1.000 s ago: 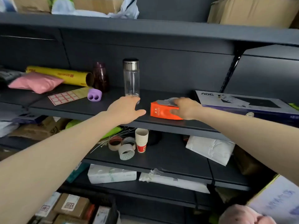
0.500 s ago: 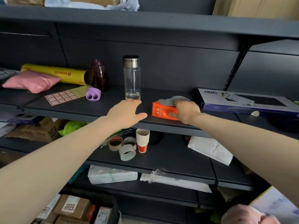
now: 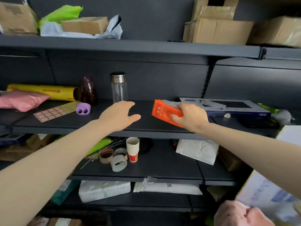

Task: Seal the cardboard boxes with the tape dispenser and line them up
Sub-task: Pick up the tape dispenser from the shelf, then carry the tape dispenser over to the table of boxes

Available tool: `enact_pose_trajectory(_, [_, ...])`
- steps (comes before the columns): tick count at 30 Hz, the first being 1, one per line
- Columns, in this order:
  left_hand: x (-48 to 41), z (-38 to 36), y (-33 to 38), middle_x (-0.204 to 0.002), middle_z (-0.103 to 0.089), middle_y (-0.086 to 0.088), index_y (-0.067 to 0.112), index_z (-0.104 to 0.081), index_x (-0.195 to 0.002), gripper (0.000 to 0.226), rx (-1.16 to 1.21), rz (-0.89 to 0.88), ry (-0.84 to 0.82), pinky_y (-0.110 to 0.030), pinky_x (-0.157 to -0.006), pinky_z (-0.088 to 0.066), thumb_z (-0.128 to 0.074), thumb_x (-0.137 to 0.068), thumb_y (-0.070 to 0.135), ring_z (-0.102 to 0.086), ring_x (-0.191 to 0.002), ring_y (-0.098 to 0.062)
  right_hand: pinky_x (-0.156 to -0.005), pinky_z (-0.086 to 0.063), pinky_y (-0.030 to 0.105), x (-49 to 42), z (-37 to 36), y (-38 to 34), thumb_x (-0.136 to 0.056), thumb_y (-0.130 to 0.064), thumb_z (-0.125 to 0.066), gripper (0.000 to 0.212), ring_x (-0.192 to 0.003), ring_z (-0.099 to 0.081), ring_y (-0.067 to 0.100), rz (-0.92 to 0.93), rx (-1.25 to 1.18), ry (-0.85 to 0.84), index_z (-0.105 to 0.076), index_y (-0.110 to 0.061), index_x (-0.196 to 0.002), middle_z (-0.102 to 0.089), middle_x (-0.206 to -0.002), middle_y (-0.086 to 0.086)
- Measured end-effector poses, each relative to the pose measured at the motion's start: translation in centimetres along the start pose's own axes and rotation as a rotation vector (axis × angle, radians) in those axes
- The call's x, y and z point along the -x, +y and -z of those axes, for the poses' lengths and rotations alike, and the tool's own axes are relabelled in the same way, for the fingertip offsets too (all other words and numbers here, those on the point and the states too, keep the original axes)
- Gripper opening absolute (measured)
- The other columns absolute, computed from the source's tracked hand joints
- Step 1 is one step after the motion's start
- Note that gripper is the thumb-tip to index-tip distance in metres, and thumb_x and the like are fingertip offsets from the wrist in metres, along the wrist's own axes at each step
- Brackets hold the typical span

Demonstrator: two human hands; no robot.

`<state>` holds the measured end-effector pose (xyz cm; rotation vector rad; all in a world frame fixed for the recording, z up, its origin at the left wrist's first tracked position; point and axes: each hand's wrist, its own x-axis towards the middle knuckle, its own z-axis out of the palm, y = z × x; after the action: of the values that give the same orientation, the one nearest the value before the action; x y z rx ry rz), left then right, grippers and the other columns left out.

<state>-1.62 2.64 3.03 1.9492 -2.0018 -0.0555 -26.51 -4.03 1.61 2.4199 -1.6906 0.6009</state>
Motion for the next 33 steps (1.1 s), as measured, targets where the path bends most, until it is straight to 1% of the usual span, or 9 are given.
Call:
enact_pose_trajectory(4, [0.4, 1.2, 2.6, -0.150, -0.038, 0.002, 0.025, -0.033, -0.147, 0.065, 0.014, -0.090, 0.023, -0.039, -0.104, -0.040, -0.051, -0.091, 0.054, -0.042, -0.133, -0.019, -0.060, -0.035, 0.031, 3.8, 3.5, 1.7, -0.086, -0.051, -0.052, 0.033, -0.075, -0.056, 0.021, -0.046, 0.016, 0.035, -0.054, -0.018, -0.084, -0.058, -0.078, -0.004])
enact_pose_trajectory(11, [0.5, -0.1, 7.9, -0.152, -0.036, 0.004, 0.026, -0.033, -0.147, 0.064, 0.072, -0.285, 0.002, -0.038, -0.108, -0.035, -0.051, -0.091, 0.053, -0.037, -0.136, -0.018, -0.062, -0.040, 0.029, 11.3, 7.5, 5.5, -0.084, -0.055, -0.052, 0.036, -0.081, -0.062, 0.018, -0.174, 0.111, 0.098, -0.061, -0.022, -0.095, -0.065, -0.089, -0.006])
enact_pose_trajectory(14, [1.2, -1.9, 11.1, -0.151, -0.037, 0.002, 0.026, -0.034, -0.146, 0.063, 0.095, -0.340, -0.041, -0.040, -0.107, -0.037, -0.051, -0.091, 0.053, -0.038, -0.136, -0.020, -0.065, -0.041, 0.028, 14.9, 8.7, 7.2, -0.086, -0.057, -0.052, 0.037, -0.084, -0.062, 0.017, -0.245, 0.151, 0.083, -0.060, -0.024, -0.101, -0.064, -0.095, -0.006])
enact_pose_trajectory(18, [2.9, -3.9, 15.7, -0.151, -0.037, 0.003, 0.025, -0.035, -0.146, 0.062, 0.125, -0.433, -0.090, -0.037, -0.105, -0.037, -0.053, -0.091, 0.050, -0.038, -0.136, -0.019, -0.066, -0.044, 0.029, 19.6, 10.7, 9.9, -0.086, -0.060, -0.051, 0.038, -0.080, -0.059, 0.014, -0.353, 0.186, 0.049, -0.059, -0.026, -0.101, -0.065, -0.096, -0.007])
enact_pose_trajectory(21, [4.3, -4.3, 19.1, -0.151, -0.037, 0.005, 0.025, -0.035, -0.146, 0.062, 0.137, -0.503, -0.114, -0.035, -0.106, -0.036, -0.052, -0.092, 0.049, -0.037, -0.136, -0.017, -0.075, -0.051, 0.029, 23.3, 12.7, 11.8, -0.088, -0.063, -0.050, 0.046, -0.088, -0.062, 0.014, -0.402, 0.173, 0.061, -0.059, -0.026, -0.115, -0.068, -0.109, -0.005])
enact_pose_trajectory(23, [5.4, -4.2, 21.5, -0.151, -0.038, 0.005, 0.026, -0.035, -0.146, 0.062, 0.138, -0.537, -0.118, -0.036, -0.106, -0.036, -0.052, -0.092, 0.050, -0.036, -0.137, -0.017, -0.077, -0.051, 0.027, 25.9, 14.4, 13.0, -0.088, -0.063, -0.049, 0.052, -0.092, -0.063, 0.014, -0.441, 0.163, 0.072, -0.056, -0.025, -0.122, -0.066, -0.116, -0.006])
enact_pose_trajectory(26, [7.3, -4.2, 25.1, -0.151, -0.037, 0.005, 0.027, -0.036, -0.146, 0.062, 0.143, -0.571, -0.125, -0.037, -0.106, -0.035, -0.052, -0.091, 0.051, -0.034, -0.138, -0.017, -0.075, -0.052, 0.025, 30.1, 17.0, 14.9, -0.088, -0.064, -0.049, 0.052, -0.087, -0.062, 0.012, -0.486, 0.183, 0.105, -0.056, -0.024, -0.122, -0.067, -0.115, -0.006])
enact_pose_trajectory(30, [11.1, -4.4, 30.7, -0.154, -0.033, 0.001, 0.025, -0.036, -0.146, 0.062, 0.162, -0.627, -0.139, -0.037, -0.109, -0.033, -0.053, -0.092, 0.049, -0.032, -0.140, -0.019, -0.069, -0.042, 0.021, 36.6, 20.4, 17.0, -0.088, -0.063, -0.050, 0.053, -0.082, -0.056, 0.007, -0.535, 0.220, 0.144, -0.056, -0.024, -0.123, -0.067, -0.115, -0.007])
enact_pose_trajectory(33, [14.7, -4.8, 35.5, -0.147, -0.043, 0.001, 0.021, -0.043, -0.141, 0.056, 0.202, -0.680, -0.163, -0.035, -0.103, -0.037, -0.055, -0.092, 0.044, -0.041, -0.133, -0.019, -0.068, -0.044, 0.024, 41.8, 23.2, 18.4, -0.087, -0.064, -0.051, 0.051, -0.081, -0.056, 0.009, -0.579, 0.253, 0.146, -0.057, -0.024, -0.120, -0.068, -0.110, -0.007])
